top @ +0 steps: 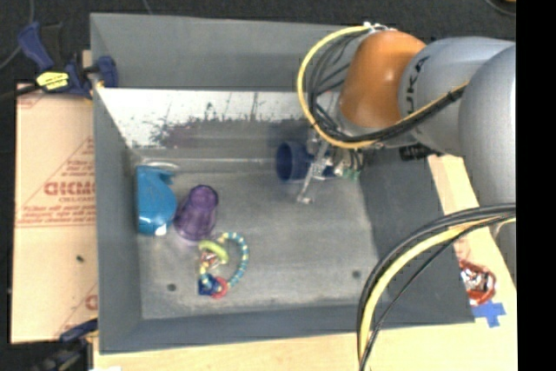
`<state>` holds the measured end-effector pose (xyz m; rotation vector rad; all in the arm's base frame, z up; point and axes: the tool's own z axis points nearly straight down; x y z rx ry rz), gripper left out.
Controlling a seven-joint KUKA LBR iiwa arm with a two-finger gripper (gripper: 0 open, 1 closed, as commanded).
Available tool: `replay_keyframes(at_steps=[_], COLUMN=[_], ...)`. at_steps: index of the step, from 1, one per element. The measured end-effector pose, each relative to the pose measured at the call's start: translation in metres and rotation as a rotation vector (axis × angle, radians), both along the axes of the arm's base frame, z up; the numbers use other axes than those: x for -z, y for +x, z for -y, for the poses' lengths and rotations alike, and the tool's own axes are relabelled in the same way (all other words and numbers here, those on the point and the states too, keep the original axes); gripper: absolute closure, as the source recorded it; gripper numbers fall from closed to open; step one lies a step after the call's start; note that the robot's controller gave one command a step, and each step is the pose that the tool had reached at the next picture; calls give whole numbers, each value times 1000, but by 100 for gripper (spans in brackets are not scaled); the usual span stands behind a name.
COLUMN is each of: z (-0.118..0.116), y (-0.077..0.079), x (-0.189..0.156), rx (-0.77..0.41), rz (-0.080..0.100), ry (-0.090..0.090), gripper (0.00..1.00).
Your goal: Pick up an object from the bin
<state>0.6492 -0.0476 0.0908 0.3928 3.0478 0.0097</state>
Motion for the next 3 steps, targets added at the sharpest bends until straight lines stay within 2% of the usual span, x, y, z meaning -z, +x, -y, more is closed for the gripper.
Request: replay_keyframes(at_steps=[1,2,3], z=[-7,-44,-44], y=[1,3,3], x=[1,5,5], rx=[-164,144,143], rz=[8,20,20], ry=[-23,6,5], gripper=[0,100,100])
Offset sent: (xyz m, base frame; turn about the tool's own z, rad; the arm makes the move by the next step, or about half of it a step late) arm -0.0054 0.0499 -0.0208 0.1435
